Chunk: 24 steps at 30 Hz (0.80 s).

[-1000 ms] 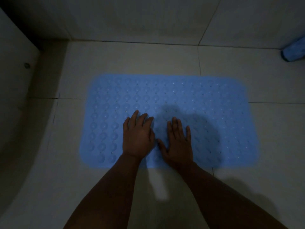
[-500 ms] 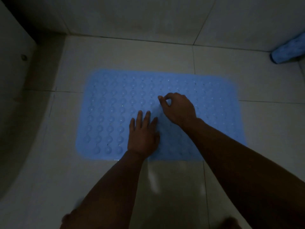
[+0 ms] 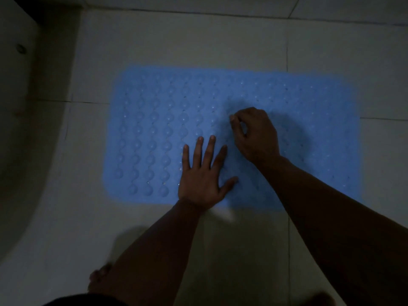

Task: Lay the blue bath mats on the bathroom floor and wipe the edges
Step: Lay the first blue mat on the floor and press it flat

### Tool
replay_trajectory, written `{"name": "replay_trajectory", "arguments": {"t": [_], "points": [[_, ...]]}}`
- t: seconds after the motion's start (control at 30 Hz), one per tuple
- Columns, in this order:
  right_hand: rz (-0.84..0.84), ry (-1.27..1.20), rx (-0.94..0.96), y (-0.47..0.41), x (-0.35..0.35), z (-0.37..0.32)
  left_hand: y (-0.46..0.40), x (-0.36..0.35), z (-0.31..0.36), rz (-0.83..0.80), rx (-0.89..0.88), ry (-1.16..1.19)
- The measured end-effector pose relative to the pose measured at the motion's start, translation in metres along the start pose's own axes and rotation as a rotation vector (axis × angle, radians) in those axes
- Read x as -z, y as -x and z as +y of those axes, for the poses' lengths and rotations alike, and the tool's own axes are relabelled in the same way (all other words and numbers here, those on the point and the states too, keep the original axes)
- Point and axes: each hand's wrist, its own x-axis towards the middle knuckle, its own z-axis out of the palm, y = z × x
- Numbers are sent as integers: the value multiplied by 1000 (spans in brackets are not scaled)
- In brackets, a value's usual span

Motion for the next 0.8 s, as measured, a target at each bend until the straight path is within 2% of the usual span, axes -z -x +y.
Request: {"name": "replay_trajectory", "arguments": {"t": [0.27, 0.4, 0.47, 0.53, 0.7, 0.8], "points": [[-54, -34, 34, -6, 11, 5, 0, 8, 0, -102, 27, 44], [-129, 10, 1, -21, 24, -27, -9, 32, -13, -203, 27, 242], [-172, 24, -5, -27, 20, -46, -8, 46, -33, -85, -21, 257], [-199, -9, -7, -24, 10, -68, 0, 57, -63, 34, 22, 193], [-209, -109, 5, 25, -40, -118, 28, 77, -138, 78, 278, 46], [-323, 8, 78, 66, -81, -138, 38, 83, -162, 87, 381, 45]]}}
